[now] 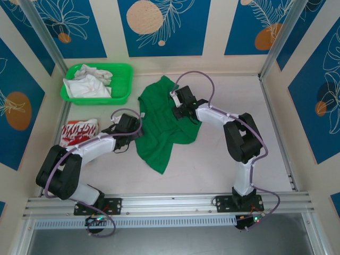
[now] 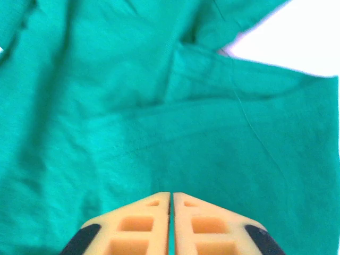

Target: Fold and stack the t-shirts

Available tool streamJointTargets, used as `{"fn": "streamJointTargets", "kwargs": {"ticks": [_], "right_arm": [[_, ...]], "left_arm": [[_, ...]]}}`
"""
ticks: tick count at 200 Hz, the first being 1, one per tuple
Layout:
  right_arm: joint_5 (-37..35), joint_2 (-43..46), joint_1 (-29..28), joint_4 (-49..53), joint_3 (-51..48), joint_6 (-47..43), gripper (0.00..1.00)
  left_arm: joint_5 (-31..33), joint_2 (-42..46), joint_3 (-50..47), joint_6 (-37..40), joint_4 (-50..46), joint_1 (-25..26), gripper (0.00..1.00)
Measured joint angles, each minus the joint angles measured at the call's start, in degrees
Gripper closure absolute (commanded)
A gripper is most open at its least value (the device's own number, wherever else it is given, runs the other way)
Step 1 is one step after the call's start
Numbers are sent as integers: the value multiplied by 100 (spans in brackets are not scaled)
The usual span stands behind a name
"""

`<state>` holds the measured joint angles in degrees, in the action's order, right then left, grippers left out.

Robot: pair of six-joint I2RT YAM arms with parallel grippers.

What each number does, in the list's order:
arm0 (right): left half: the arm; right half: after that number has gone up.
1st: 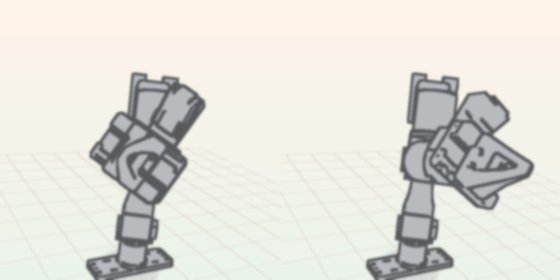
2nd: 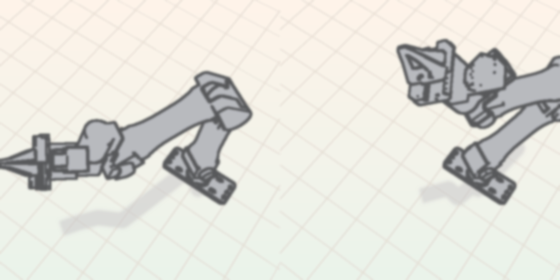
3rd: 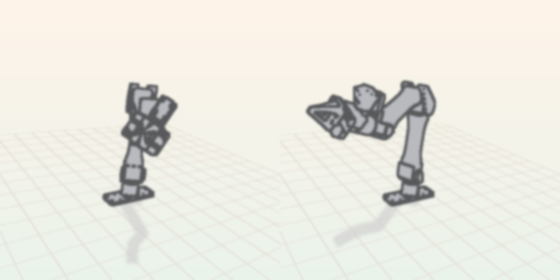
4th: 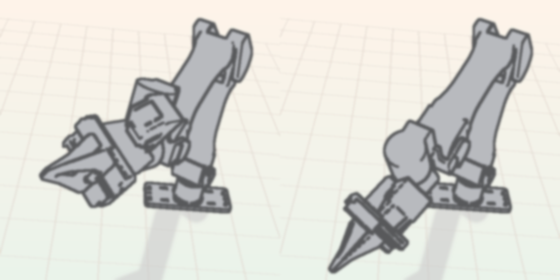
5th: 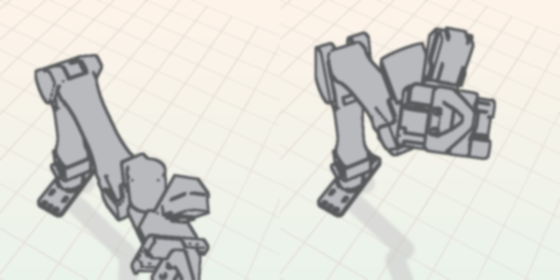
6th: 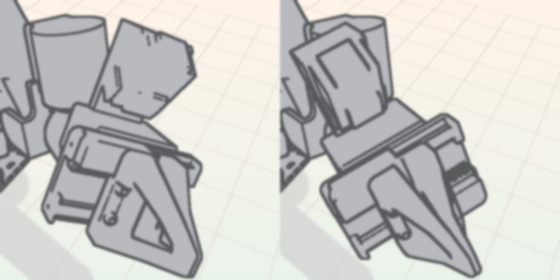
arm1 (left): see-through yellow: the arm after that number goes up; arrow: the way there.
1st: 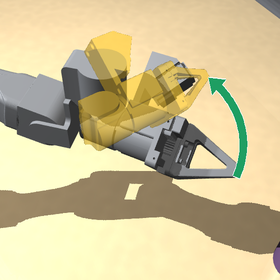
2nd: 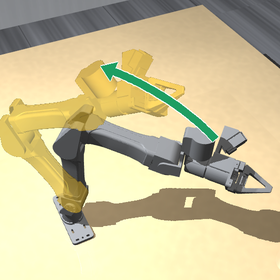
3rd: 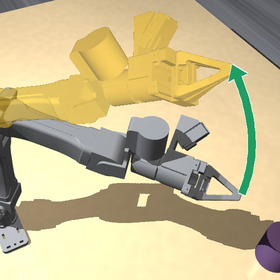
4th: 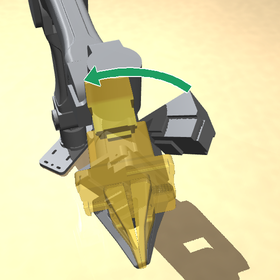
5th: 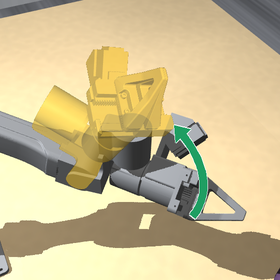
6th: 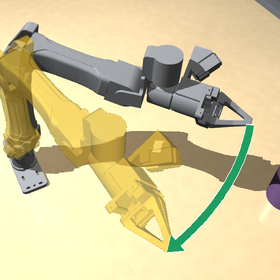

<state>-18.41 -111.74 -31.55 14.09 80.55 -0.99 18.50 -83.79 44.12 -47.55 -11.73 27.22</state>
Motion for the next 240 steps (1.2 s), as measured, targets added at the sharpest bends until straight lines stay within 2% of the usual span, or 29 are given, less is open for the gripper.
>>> {"fn": "streamJointTargets", "kwargs": {"ticks": [33, 39, 47, 50, 55, 107, 135, 154, 160, 168, 175, 211, 240], "right_arm": [[15, -7, -249, -63, 0, -76, 100], [20, -7, -251, -79, -7, -76, 88], [31, 2, -223, -120, -42, -81, 58], [44, 13, -205, -129, -63, -74, 50], [59, 24, -168, -127, -98, -105, 43], [144, -11, -79, -79, -111, -337, 38], [236, -409, -144, -57, 155, -332, 39], [238, -737, -162, 37, 328, -317, 47], [238, -826, -162, 72, 376, -315, 56], [236, -920, -160, 109, 415, -306, 83], [234, -968, -160, 146, 431, -291, 100], [229, -883, -107, 142, 343, -254, 100], [197, -140, -26, -146, -297, -199, 100]], "left_arm": [[0, 0, -2, 0, 0, 0, 0], [0, 0, -4, 0, 0, 0, 0], [0, 0, -15, 0, 4, 0, 0], [0, 0, -17, 0, 7, 0, 0], [-2, 0, -26, 0, 11, 0, 0], [-17, -4, -37, 0, 35, 2, 0], [-24, -4, -37, 2, 35, 0, 0], [-24, -4, -37, 2, 35, 0, 0], [-26, -4, -37, 2, 35, 0, 0], [-24, -4, -37, 2, 35, 0, 0], [-24, -4, -37, 2, 35, 0, 0], [-24, -4, -37, 4, 35, 2, 0], [-24, -4, -37, 4, 35, 0, 0]]}}
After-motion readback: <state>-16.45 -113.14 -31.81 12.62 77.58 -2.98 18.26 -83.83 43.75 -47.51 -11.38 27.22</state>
